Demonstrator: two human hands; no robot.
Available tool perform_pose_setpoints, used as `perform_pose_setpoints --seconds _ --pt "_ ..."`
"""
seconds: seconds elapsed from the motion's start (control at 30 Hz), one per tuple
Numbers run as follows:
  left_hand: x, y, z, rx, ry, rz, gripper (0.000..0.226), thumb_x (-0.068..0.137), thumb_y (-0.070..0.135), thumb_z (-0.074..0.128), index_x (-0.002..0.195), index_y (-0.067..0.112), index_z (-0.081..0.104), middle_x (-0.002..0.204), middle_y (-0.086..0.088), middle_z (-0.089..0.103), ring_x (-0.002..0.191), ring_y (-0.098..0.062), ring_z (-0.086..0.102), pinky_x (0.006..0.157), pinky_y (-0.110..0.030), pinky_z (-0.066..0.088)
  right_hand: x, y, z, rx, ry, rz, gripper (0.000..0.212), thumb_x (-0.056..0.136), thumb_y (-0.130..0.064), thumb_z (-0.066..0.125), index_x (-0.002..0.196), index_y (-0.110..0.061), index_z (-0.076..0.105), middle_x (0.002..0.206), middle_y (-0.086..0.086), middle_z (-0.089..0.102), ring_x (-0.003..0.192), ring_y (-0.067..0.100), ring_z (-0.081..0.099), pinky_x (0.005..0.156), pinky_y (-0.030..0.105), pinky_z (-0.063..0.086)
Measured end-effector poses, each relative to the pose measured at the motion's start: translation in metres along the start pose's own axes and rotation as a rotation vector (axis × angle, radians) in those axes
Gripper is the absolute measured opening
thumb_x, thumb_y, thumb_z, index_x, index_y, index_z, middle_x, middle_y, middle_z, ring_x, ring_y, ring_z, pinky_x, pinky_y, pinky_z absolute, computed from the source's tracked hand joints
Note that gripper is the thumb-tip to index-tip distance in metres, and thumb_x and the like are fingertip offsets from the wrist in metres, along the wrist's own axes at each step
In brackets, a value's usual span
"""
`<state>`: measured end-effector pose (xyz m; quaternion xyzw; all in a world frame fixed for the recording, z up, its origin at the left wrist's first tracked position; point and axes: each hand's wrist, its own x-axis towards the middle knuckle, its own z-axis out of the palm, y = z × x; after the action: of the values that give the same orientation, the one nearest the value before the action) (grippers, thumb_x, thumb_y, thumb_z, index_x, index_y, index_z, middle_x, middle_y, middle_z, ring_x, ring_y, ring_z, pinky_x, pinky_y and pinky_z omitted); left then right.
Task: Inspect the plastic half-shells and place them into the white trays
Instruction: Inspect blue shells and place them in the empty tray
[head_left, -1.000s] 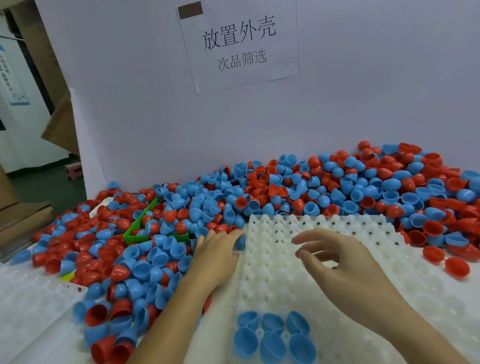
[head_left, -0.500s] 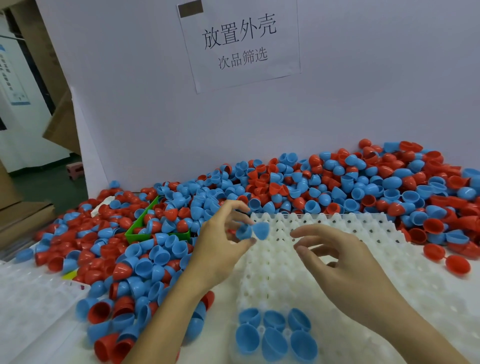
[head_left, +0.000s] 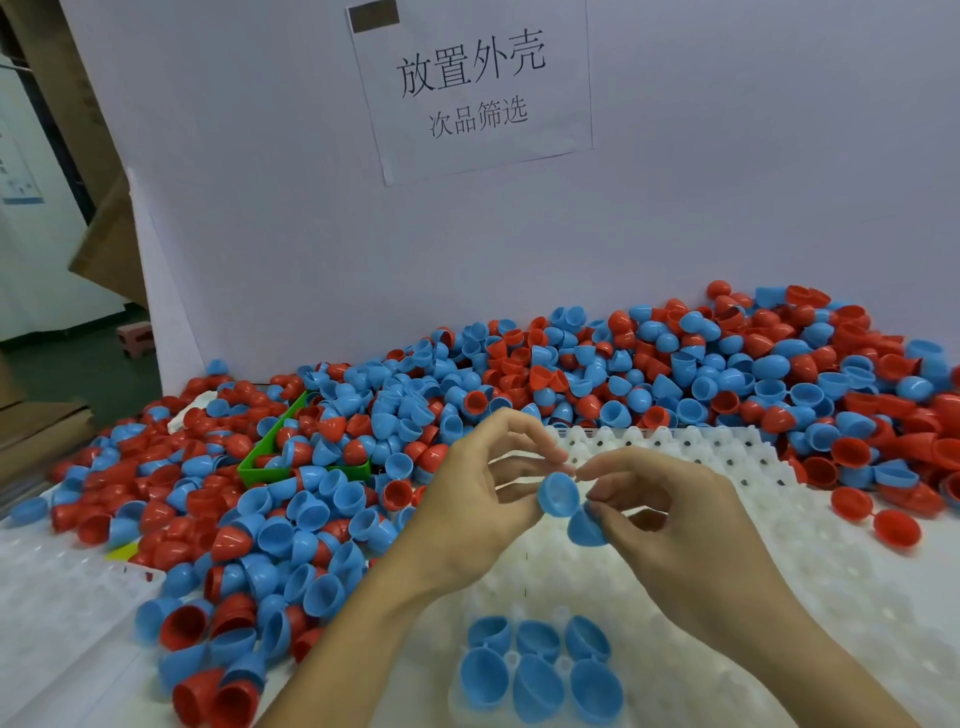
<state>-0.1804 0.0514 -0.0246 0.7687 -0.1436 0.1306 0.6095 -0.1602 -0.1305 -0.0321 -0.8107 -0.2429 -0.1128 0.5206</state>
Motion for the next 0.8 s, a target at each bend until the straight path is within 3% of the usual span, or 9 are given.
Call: perform_pose_setpoints --seconds 0.23,0.33,0.5,0.63,0.8 --pt "-0.001 -0.002 -0.007 -0.158 -0.099 -0.111 0.029 0.090 -0.001 0.069 0.115 0.012 0.061 0.113 -0.002 0.071 0.105 -0.025 0.071 0.087 -0.030 0.057 0.001 0.002 0.002 -0.005 0.113 -0.009 0.037 0.081 -0.004 0.076 0.082 -0.040 0.067 0.072 -0.022 0.068 0.073 0.001 0.066 0.065 0.011 0.053" --pt "0.000 -0.004 -0.004 -0.138 -0.047 -0.130 0.025 0.090 0.005 0.070 0.114 0.013 0.065 0.114 -0.004 0.071 0.101 -0.023 0.072 0.084 -0.029 0.058 0.001 0.003 0.002 -0.014 0.131 -0.013 0.036 0.081 -0.004 0.076 0.084 -0.039 0.067 0.073 -0.022 0.068 0.073 0.001 0.066 0.064 0.012 0.053" --pt "0.000 -0.008 0.001 -0.117 -0.033 -0.135 0.023 0.096 0.005 0.062 0.117 0.010 0.069 0.113 -0.011 0.071 0.101 -0.021 0.072 0.083 -0.029 0.058 -0.002 -0.001 0.000 -0.176 0.015 -0.124 0.044 0.078 -0.012 0.081 0.090 -0.051 0.066 0.075 -0.021 0.064 0.081 -0.001 0.063 0.066 0.011 0.051" --pt "0.000 -0.008 0.004 -0.068 -0.067 -0.131 0.024 0.096 0.006 0.063 0.117 0.012 0.070 0.116 -0.011 0.069 0.105 -0.017 0.070 0.081 -0.024 0.057 -0.001 -0.001 -0.005 -0.353 -0.078 -0.185 0.026 0.080 -0.012 0.080 0.095 -0.034 0.079 0.078 -0.024 0.060 0.083 0.002 0.058 0.062 0.013 0.048" --pt "0.001 -0.009 0.000 -0.104 -0.051 -0.135 0.035 0.090 0.028 0.066 0.123 0.020 0.064 0.112 -0.002 0.074 0.100 -0.020 0.073 0.083 -0.030 0.059 0.002 -0.010 -0.034 -0.474 -0.219 -0.093 0.012 0.086 -0.024 0.075 0.094 -0.032 0.077 0.075 -0.019 0.061 0.073 0.003 0.058 0.061 0.018 0.046"
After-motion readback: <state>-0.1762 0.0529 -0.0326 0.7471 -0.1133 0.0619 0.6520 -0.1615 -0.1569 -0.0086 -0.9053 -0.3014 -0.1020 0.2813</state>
